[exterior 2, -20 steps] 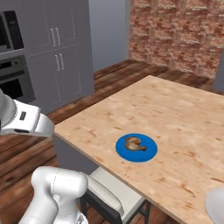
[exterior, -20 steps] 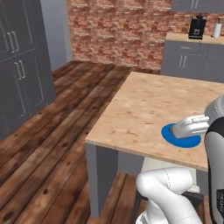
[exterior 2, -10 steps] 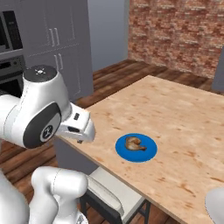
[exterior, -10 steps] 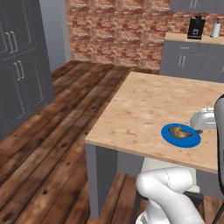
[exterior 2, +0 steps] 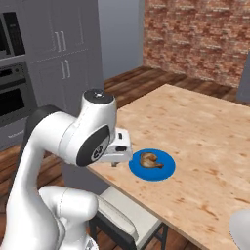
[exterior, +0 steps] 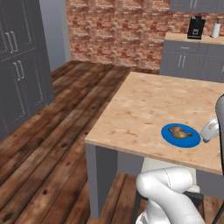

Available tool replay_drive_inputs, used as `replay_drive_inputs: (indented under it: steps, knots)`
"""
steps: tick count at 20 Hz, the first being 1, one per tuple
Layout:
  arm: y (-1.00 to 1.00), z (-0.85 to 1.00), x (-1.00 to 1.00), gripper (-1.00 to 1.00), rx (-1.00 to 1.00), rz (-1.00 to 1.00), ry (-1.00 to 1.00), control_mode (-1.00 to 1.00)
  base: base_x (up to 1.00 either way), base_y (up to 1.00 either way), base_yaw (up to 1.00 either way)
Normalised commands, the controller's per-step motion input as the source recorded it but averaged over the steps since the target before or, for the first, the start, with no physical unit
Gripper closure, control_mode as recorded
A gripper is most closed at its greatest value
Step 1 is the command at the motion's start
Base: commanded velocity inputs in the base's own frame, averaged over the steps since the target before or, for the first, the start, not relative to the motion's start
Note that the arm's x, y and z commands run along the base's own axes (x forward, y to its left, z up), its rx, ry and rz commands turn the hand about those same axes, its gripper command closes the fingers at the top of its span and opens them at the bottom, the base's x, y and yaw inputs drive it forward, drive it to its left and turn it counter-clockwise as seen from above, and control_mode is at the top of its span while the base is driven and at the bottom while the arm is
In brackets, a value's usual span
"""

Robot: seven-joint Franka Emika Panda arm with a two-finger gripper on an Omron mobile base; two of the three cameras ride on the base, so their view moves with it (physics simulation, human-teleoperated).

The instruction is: Transport the chicken drumstick and lime to the fridge. Place the chicken drumstick on the rack containing meat and place the lime on the rack containing the vegetable, ensuring meats and vegetables are on different racks.

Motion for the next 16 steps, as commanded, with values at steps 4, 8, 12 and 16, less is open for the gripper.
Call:
replay_drive_inputs:
  steps: [4, 8, 12, 16]
  knots:
    - [-0.44, -0.41, 0.49, -1.0, -0.04, 0.5, 0.01, -1.0, 0.0, 0.0, 0.0]
    - [-0.48, -0.43, 0.5, -1.0, -0.09, 0.6, 0.01, -1.0, 0.0, 0.0, 0.0]
    - [-0.53, -0.38, 0.29, -1.0, -0.07, 0.61, 0.01, -1.0, 0.0, 0.0, 0.0]
    - [-0.53, -0.38, 0.3, -1.0, -0.04, 0.63, 0.0, -1.0, 0.0, 0.0, 0.0]
